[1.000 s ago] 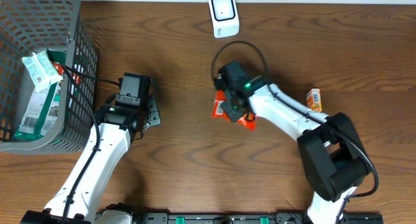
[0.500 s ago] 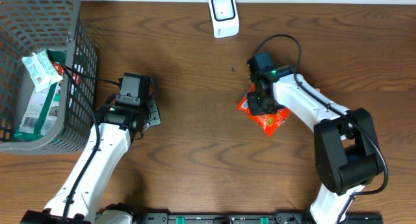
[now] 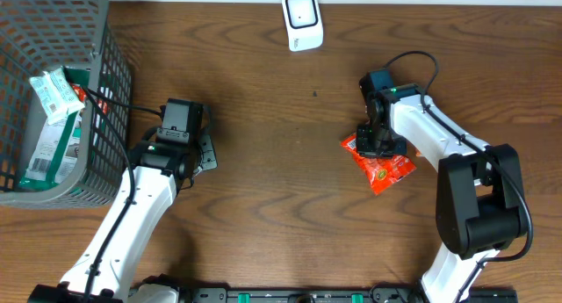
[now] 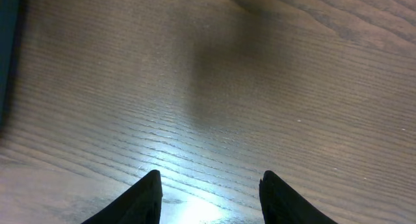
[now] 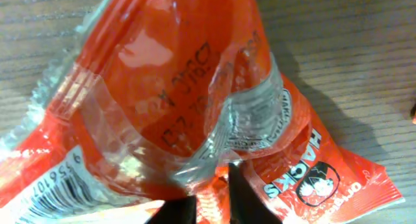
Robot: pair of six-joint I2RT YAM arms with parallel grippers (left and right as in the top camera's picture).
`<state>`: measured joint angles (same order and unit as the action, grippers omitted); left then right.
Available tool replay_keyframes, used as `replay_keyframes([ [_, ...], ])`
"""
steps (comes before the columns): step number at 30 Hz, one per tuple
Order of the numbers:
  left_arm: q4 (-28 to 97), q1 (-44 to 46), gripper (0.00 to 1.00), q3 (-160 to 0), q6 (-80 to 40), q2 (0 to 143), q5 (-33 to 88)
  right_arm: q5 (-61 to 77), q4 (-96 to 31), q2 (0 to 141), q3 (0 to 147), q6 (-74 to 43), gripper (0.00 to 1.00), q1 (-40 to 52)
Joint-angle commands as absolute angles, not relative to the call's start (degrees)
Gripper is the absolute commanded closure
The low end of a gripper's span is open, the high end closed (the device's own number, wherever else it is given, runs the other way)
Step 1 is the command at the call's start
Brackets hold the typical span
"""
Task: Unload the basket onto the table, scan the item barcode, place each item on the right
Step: 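Drag the red packet rightward across the table with the right gripper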
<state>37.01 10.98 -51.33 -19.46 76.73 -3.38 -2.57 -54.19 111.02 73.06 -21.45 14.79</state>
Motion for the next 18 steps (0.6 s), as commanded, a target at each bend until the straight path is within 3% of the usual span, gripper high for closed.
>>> replay_keyframes([
  [1, 37.04, 10.79, 0.50, -50.78, -19.35, 77.17, -4.08, -1.19, -55.68, 111.33, 74.37, -21.96, 0.72, 14.66],
  [4, 37.04, 10.79, 0.50, -50.78, -19.35, 77.17, -4.05, -1.21, -58.39, 110.19, 77.67, -20.51, 0.63, 14.66],
  [8, 37.01, 10.79, 0.50, -50.78, -19.35, 77.17, -4.08, -1.06, -61.93, 109.69, 81.87, -20.01, 0.60, 14.72],
  [18, 37.04, 10.79, 0.50, -50.78, -19.35, 77.17, -4.08, -0.97, -57.19, 109.73, 78.59, -17.52, 0.71, 14.72],
])
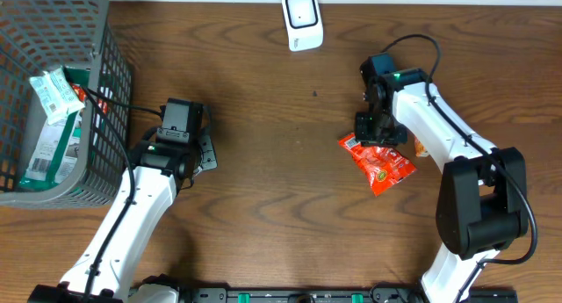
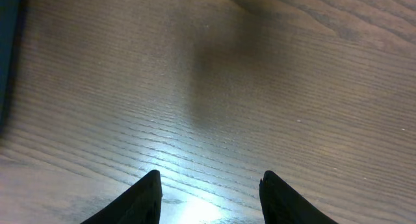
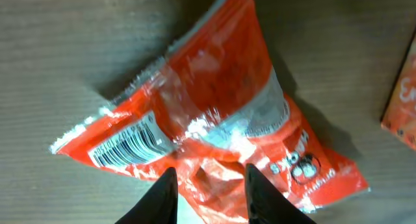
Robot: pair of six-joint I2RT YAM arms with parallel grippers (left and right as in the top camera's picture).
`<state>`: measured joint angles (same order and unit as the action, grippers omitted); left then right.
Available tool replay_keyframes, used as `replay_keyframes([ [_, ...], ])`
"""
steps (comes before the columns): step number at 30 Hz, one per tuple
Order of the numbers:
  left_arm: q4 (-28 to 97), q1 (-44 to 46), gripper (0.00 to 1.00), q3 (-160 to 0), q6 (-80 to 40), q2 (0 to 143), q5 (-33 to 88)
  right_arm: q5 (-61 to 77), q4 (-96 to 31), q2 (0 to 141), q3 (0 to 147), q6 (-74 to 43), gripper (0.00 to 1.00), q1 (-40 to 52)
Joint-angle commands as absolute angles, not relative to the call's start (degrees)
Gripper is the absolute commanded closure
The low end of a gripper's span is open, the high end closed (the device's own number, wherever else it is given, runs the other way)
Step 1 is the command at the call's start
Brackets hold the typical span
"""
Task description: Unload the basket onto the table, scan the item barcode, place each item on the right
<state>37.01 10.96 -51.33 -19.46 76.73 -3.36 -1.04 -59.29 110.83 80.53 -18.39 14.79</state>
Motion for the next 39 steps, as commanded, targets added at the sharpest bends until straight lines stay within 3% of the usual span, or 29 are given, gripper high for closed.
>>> replay_keyframes([
  [1, 37.04, 10.79, 0.50, -50.78, -19.35, 77.17, -4.05, -0.99, -55.81, 109.73, 78.11, -17.52, 0.72, 14.72],
  [11, 37.04, 10.79, 0.50, -50.78, -19.35, 77.17, -4.05, -0.54, -40.71, 109.73, 70.61, -17.52, 0.75, 14.72],
  [15, 37.04, 10.79, 0.50, -50.78, -19.35, 77.17, -4.08, -0.47, -40.10, 109.45, 71.22, -16.58, 0.69, 14.68],
  [20, 37.01, 10.79, 0.50, -50.78, -19.35, 77.17, -4.08, 5.08, -41.58, 107.07, 74.04, -9.82, 0.45, 14.66],
  [24, 37.04, 10.79, 0.50, -50.78, -19.35, 77.17, -4.05, 5.67, -46.17, 102.87, 76.16, -8.84, 0.40, 14.68],
  [27, 37.01, 10.79, 0.50, -50.78, -19.35, 77.17, -4.05, 5.43, -50.78, 99.29, 76.14, -8.86, 0.19, 14.66],
  [29, 37.01, 10.79, 0.50, -50.78, -19.35, 77.17, -4.05, 5.48, -53.32, 98.89, 76.12, -8.64, 0.16, 14.68],
  [32, 37.01, 10.79, 0.50, -50.78, -19.38, 77.17, -4.05, 10.28, -54.48, 99.81, 75.00, -5.93, 0.34, 15.49],
  [34, 37.01, 10.79, 0.49, -50.78, -19.38, 77.17, -4.05, 14.98, -52.66, 100.90, 73.63, -3.92, 0.59, 16.91],
  [36, 37.01, 10.79, 0.49, -50.78, -19.38, 77.17, -4.05, 16.21, -50.41, 101.75, 72.20, -3.99, 0.75, 18.46],
  [37, 37.01, 10.79, 0.50, -50.78, -19.38, 77.17, -4.05, 16.19, -49.25, 102.17, 71.48, -3.99, 0.81, 19.33],
  [39, 37.04, 10.79, 0.49, -50.78, -19.38, 77.17, -4.05, 15.92, -46.26, 103.22, 69.95, -3.97, 0.84, 21.54],
])
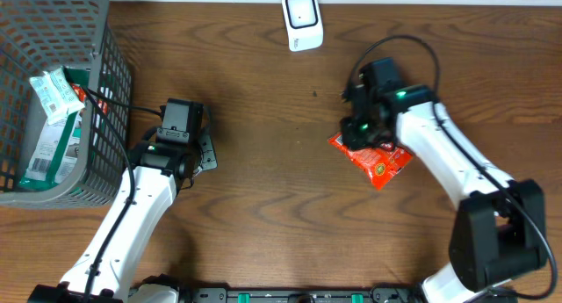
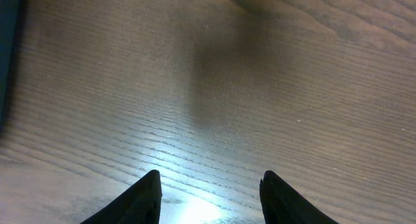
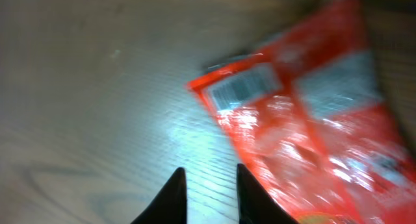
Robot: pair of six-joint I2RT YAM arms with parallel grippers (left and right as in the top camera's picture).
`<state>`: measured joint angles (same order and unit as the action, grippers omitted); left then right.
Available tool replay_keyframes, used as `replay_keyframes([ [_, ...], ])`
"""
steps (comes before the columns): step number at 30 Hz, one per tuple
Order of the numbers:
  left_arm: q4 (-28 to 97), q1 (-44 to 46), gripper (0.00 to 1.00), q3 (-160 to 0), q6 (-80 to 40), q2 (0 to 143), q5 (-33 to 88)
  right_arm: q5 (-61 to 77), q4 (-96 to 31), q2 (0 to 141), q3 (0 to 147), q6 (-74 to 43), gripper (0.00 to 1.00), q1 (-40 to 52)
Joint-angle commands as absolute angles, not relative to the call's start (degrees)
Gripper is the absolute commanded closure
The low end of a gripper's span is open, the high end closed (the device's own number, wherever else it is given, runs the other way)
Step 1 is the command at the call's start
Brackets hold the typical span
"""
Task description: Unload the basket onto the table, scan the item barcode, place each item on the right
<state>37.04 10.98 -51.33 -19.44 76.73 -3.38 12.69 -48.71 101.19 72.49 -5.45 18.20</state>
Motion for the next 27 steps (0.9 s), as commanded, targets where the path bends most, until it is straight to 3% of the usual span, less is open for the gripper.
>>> replay_keyframes([
  [1, 37.04, 10.79, 0.50, -50.78, -19.38, 77.17, -4.05, 15.92, -44.99, 103.63, 69.38, -3.99, 0.85, 22.52],
  [6, 37.04, 10.79, 0.50, -50.78, -19.38, 77.17, -4.05, 11.57, -38.54, 106.45, 67.96, -4.23, 0.86, 27.38],
  [15, 37.04, 10.79, 0.50, -50.78, -19.35, 77.17, -4.08, -11.66, -35.64, 109.38, 67.94, -7.25, 0.86, 30.48],
  [27, 37.08, 10.79, 0.49, -50.78, -19.35, 77.17, -4.08, -13.04, -30.81, 109.54, 67.92, -7.25, 0.75, 25.08],
])
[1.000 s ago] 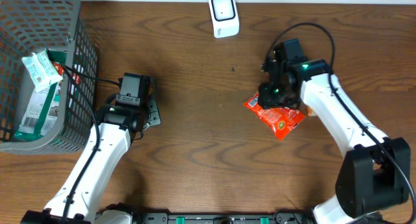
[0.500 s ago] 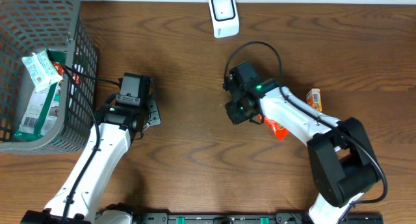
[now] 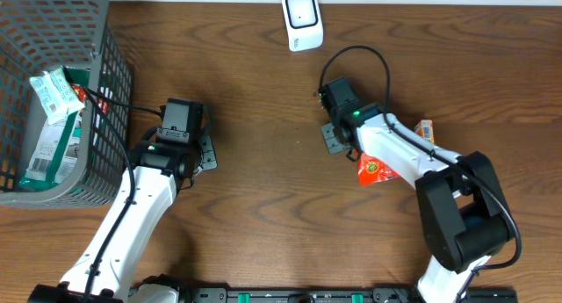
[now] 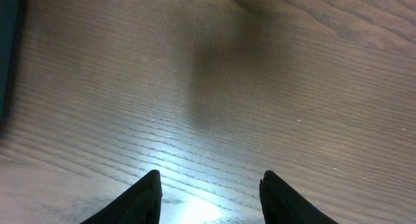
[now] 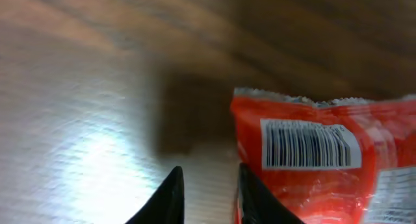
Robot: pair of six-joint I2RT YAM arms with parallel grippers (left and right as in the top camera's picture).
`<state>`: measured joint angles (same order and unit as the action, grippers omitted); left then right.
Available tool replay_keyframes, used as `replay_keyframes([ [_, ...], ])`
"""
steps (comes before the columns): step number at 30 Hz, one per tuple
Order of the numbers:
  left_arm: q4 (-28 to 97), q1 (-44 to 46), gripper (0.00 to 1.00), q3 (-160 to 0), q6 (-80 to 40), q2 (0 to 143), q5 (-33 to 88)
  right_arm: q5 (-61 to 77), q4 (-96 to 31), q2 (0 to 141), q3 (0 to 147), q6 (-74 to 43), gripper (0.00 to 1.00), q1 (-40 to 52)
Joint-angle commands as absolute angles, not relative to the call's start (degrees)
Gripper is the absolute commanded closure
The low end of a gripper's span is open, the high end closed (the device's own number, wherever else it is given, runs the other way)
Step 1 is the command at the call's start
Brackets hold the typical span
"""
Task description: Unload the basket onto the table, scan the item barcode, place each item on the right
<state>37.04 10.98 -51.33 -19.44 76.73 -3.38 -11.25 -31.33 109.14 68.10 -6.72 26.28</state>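
Note:
The red snack packet [image 3: 374,168] lies on the wooden table, partly under my right arm. Its white barcode label [image 5: 309,145] faces up at the near end of the packet [image 5: 325,185]. My right gripper [image 3: 332,138] sits just left of the packet. In the wrist view the right gripper [image 5: 209,169] is open with bare wood between its fingers, and the packet's edge lies against the right finger. The white scanner [image 3: 303,21] stands at the far edge of the table. My left gripper [image 3: 204,154] hovers open over bare table [image 4: 210,175].
A grey mesh basket [image 3: 110,66] holding several packaged goods fills the far left corner. A small orange item [image 3: 425,129] lies right of my right arm. The black rail [image 3: 281,294] runs along the front edge.
My right gripper has moved from over the packet's left end to the table left of it, turned round. The packet lies a little further right, mostly under the arm. The left arm is unchanged.
First my right gripper was pressed down on the packet, fingers nearly together on its clear film. Then it stood higher and open, the barcode showing. Later the packet lay slightly further left with the gripper over its barcode end. Now the gripper sits beside it.

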Motion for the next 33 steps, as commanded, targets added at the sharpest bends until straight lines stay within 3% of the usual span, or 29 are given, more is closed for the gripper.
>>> replay_keyframes([
  [1, 37.08, 10.79, 0.50, -50.78, -19.35, 77.17, -4.08, -13.04, -30.81, 109.54, 67.92, -7.25, 0.74, 24.75],
  [13, 37.08, 10.79, 0.49, -50.78, -19.35, 77.17, -4.05, -13.02, -30.87, 109.54, 67.92, -7.25, 0.64, 22.76],
  [19, 37.08, 10.79, 0.50, -50.78, -19.35, 77.17, -4.08, -4.38, -31.53, 109.01, 69.52, -7.18, 0.52, 22.70],
  [27, 37.08, 10.79, 0.50, -50.78, -19.35, 77.17, -4.08, -0.51, -41.39, 104.90, 74.26, -7.20, 0.47, 22.68],
  [33, 37.06, 10.79, 0.50, -50.78, -19.35, 77.17, -4.08, -0.58, -44.34, 98.83, 75.79, -6.98, 0.35, 18.92],
])
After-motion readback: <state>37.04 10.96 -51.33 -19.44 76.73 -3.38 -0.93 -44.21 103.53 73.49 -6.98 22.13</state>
